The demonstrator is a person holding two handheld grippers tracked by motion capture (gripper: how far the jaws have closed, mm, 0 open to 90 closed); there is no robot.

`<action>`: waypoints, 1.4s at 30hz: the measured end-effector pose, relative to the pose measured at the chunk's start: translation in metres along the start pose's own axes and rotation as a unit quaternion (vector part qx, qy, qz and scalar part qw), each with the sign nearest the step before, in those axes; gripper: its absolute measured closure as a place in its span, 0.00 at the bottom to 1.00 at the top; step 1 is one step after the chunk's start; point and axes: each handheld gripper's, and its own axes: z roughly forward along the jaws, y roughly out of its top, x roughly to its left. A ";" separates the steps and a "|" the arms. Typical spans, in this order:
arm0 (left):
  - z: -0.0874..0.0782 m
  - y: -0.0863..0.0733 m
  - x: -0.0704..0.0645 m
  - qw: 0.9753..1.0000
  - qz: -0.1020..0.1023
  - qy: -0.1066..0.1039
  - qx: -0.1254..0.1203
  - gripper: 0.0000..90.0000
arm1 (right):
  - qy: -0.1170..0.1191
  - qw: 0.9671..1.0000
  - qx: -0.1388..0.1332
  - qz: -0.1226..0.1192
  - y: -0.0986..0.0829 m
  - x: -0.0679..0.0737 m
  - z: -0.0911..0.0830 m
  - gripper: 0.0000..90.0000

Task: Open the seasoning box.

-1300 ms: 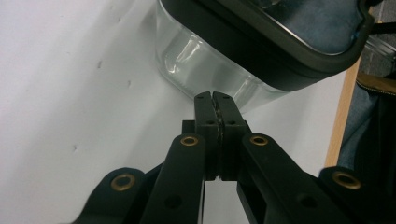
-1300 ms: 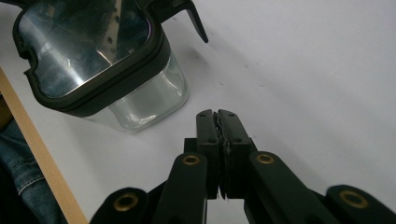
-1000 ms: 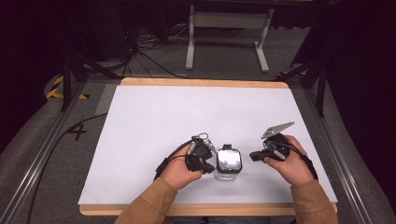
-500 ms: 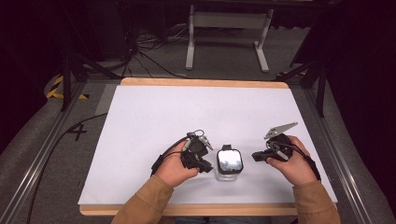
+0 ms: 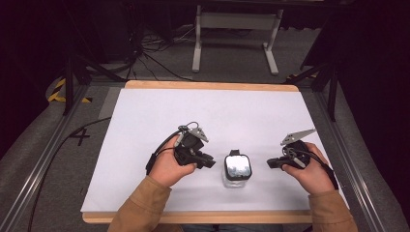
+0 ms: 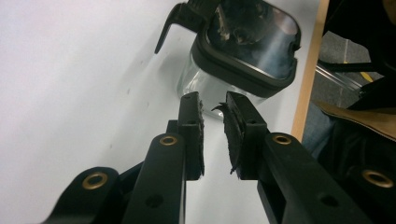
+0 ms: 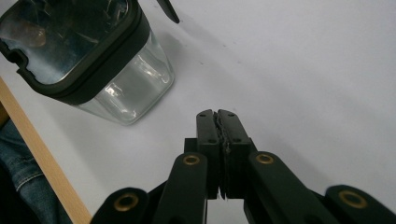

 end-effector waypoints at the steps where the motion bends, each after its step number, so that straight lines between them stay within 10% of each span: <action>1: -0.002 0.001 0.000 1.000 0.001 0.001 -0.003 0.85 | -0.001 1.000 -0.003 -0.001 -0.001 0.000 0.000 0.99; 26: 0.009 0.047 -0.007 0.997 0.041 -0.025 -0.052 0.87 | 0.008 0.999 -0.022 0.023 -0.037 0.000 -0.005 0.99; 42: 0.040 0.049 0.018 0.995 -0.014 -0.021 -0.102 0.92 | 0.013 1.000 -0.021 0.017 -0.038 0.001 -0.002 0.98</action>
